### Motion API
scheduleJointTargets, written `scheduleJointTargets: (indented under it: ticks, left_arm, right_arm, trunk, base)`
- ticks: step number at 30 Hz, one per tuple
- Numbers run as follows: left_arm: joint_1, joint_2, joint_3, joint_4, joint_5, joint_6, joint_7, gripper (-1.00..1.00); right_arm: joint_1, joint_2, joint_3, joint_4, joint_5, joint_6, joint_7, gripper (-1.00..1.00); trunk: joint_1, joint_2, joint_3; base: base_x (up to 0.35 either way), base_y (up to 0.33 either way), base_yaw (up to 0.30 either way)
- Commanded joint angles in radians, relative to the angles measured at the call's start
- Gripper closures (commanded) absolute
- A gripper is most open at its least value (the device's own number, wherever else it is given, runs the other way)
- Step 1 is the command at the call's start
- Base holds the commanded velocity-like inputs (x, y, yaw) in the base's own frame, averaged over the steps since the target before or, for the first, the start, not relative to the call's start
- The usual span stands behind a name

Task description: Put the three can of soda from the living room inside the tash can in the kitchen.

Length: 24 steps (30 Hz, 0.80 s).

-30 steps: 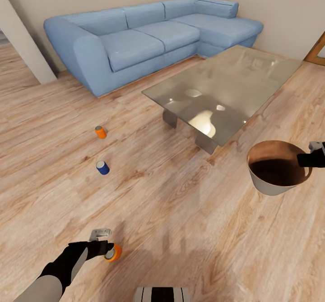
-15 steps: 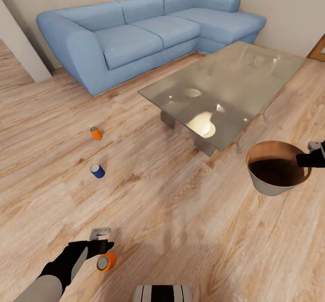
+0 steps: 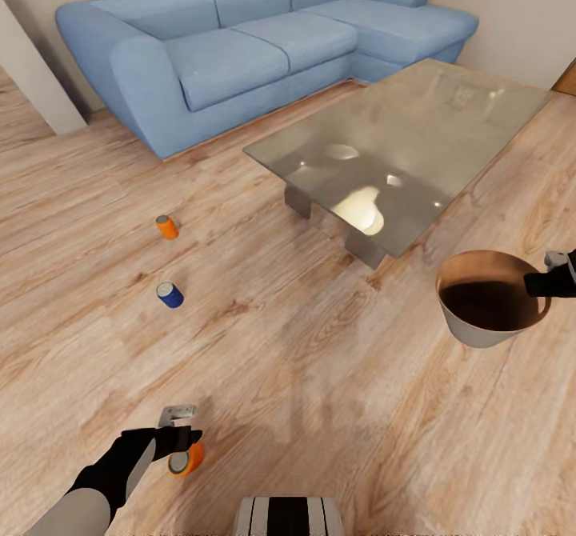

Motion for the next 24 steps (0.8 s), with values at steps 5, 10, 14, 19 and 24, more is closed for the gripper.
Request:
scheduleJointTargets:
  ticks: [5,10,14,19,24]
  left_arm:
    - [0.0,0.0,0.001,-0.003,0.0,-0.001,0.0,-1.0]
    - [0.0,0.0,0.001,0.001,0.0,-0.002,0.0,-1.0]
    - [0.0,0.0,0.001,-0.002,0.0,-0.003,0.0,-1.0]
    - [0.0,0.0,0.001,-0.004,0.0,-0.004,0.0,-1.0]
    - [0.0,0.0,0.002,-0.005,0.0,-0.005,0.0,-1.0]
  right_arm:
    - [-0.001,0.0,0.0,0.0,0.001,0.0,0.002,1.0]
    - [-0.001,0.0,0.0,0.001,0.001,0.0,0.002,1.0]
    - [-0.001,0.0,0.0,0.001,0.001,0.0,0.003,1.0]
    - [-0.001,0.001,0.0,0.001,0.001,0.0,0.002,1.0]
    - [0.0,0.001,0.0,0.001,0.001,0.0,0.002,1.0]
  trunk:
    - [0.004,-0.007,-0.011]
    - [0.004,-0.007,-0.018]
    - [0.004,-0.007,-0.022]
    - [0.004,-0.007,-0.027]
    - [0.004,-0.007,-0.033]
  base:
    - [0.0,0.0,0.0]
    - [-0.086,0.0,0.0]
    - [-0.138,0.0,0.0]
    - [-0.028,0.0,0.0]
    - [-0.007,0.0,0.0]
